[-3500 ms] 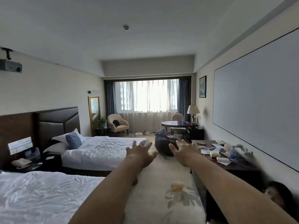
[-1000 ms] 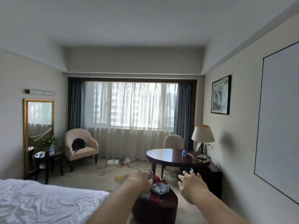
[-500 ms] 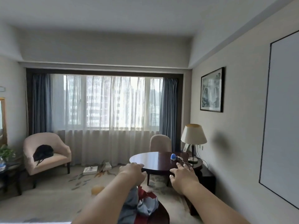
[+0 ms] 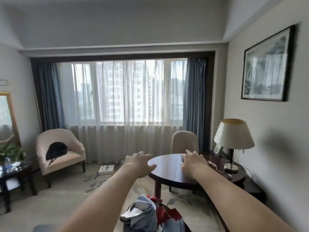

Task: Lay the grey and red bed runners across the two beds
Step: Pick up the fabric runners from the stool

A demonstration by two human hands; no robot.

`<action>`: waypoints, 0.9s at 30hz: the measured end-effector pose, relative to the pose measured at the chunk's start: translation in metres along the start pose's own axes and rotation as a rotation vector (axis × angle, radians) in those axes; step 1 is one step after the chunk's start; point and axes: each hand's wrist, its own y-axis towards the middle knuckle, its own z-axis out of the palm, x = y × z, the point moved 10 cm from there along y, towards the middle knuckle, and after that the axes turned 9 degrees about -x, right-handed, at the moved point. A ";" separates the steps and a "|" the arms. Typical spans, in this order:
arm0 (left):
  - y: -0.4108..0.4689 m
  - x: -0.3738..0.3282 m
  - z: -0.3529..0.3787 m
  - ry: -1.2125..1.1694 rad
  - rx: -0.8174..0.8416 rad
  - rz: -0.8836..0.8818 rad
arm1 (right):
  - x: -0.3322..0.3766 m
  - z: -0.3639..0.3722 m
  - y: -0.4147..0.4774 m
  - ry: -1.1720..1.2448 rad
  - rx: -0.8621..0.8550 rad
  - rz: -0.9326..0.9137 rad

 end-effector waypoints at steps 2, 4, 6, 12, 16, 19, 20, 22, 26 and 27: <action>0.042 0.014 0.013 -0.005 -0.005 -0.012 | 0.009 0.019 0.046 -0.006 0.015 -0.021; 0.083 0.030 0.030 0.004 -0.005 -0.018 | 0.020 0.040 0.088 -0.017 0.033 -0.048; 0.123 0.050 0.052 -0.026 -0.008 -0.041 | 0.032 0.065 0.127 -0.012 0.048 -0.068; 0.231 0.114 0.140 -0.055 0.040 -0.116 | 0.065 0.154 0.237 -0.076 0.113 -0.120; 0.316 0.161 0.191 -0.070 0.069 -0.107 | 0.089 0.202 0.321 -0.137 0.139 -0.142; 0.383 0.185 0.228 -0.077 0.104 -0.066 | 0.103 0.240 0.385 -0.159 0.179 -0.118; 0.404 0.191 0.240 -0.071 0.118 -0.042 | 0.108 0.252 0.405 -0.168 0.191 -0.114; 0.442 0.198 0.267 -0.075 0.148 0.005 | 0.117 0.276 0.443 -0.159 0.212 -0.099; 0.497 0.200 0.333 -0.092 0.235 0.073 | 0.119 0.330 0.498 -0.081 0.245 -0.031; 0.506 0.197 0.353 -0.098 0.263 0.092 | 0.116 0.346 0.505 -0.062 0.254 -0.013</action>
